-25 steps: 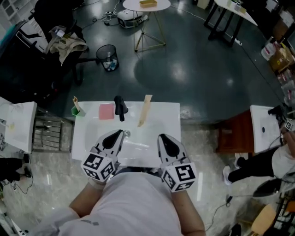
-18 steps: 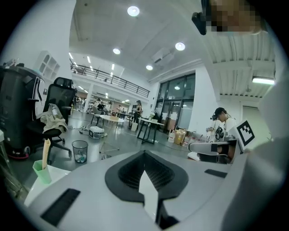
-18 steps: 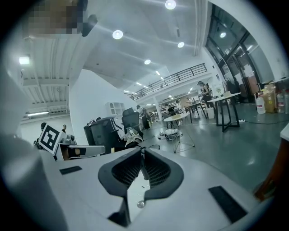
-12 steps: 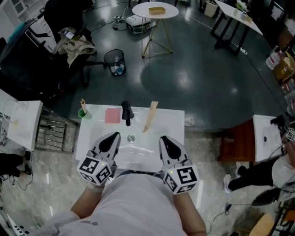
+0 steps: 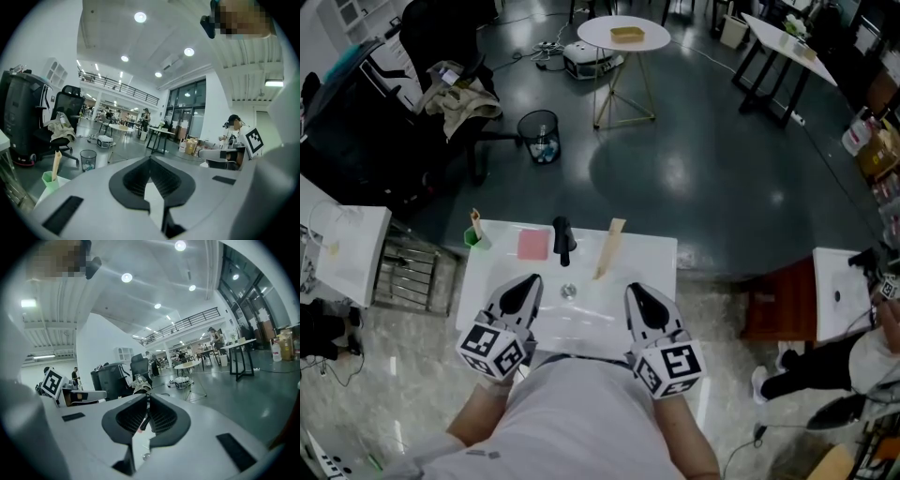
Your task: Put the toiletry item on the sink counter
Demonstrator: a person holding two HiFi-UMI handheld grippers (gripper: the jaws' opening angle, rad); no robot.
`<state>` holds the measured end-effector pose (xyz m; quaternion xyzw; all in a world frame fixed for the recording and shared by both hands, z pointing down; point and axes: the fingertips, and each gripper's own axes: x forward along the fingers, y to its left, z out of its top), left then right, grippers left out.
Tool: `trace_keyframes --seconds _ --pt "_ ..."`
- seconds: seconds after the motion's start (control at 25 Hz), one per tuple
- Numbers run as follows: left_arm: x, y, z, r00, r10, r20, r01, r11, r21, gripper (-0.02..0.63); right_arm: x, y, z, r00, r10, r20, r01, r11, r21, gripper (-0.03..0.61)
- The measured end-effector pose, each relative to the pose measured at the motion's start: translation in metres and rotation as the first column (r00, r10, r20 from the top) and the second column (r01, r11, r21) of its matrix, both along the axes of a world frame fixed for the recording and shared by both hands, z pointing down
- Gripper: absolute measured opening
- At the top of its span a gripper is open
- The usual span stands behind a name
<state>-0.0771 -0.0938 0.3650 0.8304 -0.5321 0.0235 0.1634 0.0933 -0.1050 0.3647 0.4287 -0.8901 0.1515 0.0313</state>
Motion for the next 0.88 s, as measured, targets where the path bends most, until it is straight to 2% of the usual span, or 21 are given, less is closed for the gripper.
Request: trace_keyframes --seconds 0.88 --pt "-0.0059 0.0 0.002 1.0 -0.008 0.002 0.008 1.0 -0.03 0.017 0.0075 -0.0016 0.0058 1.0 0.015 0.001 -0.015 0.999 -0.033 0.031"
